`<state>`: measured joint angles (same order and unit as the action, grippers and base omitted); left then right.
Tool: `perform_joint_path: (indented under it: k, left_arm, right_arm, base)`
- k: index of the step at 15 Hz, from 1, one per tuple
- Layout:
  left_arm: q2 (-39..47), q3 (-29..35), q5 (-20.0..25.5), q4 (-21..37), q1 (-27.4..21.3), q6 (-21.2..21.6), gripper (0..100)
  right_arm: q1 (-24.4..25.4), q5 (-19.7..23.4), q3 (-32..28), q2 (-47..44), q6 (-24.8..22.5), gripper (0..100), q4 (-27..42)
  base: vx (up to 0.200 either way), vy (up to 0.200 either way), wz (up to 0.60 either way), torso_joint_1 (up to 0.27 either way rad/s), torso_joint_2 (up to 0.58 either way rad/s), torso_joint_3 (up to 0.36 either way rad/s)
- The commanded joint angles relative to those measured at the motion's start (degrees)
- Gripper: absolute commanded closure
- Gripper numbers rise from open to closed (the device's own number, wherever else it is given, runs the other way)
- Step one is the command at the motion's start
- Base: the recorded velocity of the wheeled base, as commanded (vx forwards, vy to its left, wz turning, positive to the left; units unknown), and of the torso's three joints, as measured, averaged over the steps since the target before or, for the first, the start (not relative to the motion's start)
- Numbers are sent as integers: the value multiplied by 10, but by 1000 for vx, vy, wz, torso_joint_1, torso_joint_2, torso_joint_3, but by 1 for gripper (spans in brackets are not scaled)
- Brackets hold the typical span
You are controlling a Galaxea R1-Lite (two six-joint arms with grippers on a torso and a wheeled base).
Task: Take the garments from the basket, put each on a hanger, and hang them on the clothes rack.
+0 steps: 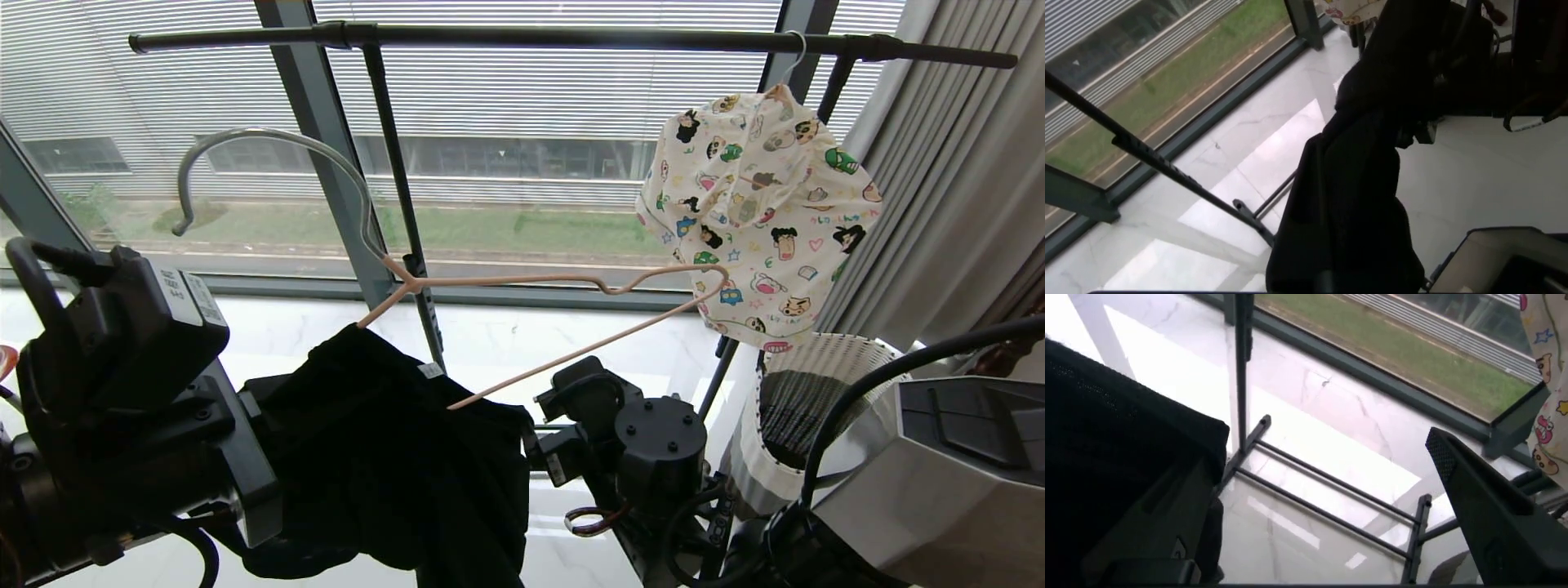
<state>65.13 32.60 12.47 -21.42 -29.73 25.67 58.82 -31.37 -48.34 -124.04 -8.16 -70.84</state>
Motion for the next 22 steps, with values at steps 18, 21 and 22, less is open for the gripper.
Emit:
perform_joint_path:
  k: [18,21,22]
  left_arm:
    - [-14,-111,-3,1,82,52,100]
    - [-3,-133,-3,1,83,59,100]
    - [4,-138,-4,1,83,61,100]
  right_arm:
    - [-96,-9,185,186,-69,0,0]
    - [-98,-8,186,208,-76,0,0]
    - [-98,-7,186,215,-84,0,0]
  base:
    - [0,0,0,0,0,0]
    - [0,0,0,0,0,0]
    - [0,0,0,0,0,0]
